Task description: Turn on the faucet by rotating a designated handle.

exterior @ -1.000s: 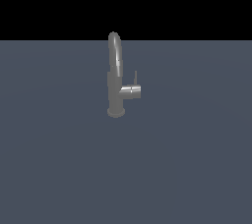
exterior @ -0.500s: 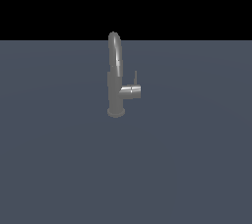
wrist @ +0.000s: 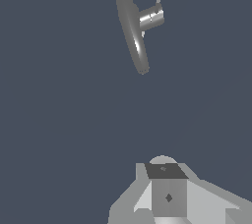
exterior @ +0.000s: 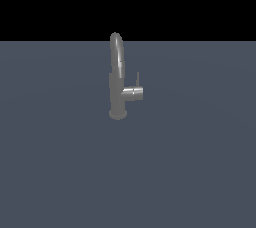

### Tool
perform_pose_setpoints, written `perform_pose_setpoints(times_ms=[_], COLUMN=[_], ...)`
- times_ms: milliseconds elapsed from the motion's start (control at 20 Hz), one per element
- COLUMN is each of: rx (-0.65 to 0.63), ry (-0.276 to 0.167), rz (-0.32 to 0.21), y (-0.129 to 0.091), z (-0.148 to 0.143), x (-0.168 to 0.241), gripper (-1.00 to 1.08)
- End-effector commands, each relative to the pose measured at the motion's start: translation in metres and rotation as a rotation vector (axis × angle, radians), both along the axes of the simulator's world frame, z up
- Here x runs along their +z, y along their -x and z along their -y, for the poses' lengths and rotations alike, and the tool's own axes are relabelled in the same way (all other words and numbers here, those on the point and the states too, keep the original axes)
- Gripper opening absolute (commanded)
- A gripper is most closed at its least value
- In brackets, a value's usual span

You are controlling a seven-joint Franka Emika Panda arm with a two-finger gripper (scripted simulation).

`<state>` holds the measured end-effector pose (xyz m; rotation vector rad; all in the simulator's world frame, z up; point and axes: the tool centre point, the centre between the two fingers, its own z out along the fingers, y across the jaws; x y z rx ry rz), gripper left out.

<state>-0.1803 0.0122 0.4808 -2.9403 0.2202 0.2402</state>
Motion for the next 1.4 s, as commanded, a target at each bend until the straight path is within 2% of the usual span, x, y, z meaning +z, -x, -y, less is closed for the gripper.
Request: perform_pose_setpoints(times_ms=[0, 700, 1350], rx=[-0.031, -0.205, -0.375], ry=[-0.029, -0.202, -0.375], rz=[-0.036, -0.243, -0.448], y=[-0.014, -0.093, -0.161], z=[0.0, 0.007, 0.02], x=[-0.004, -0.035, -0.083], gripper=[-1.0, -1.0, -1.0])
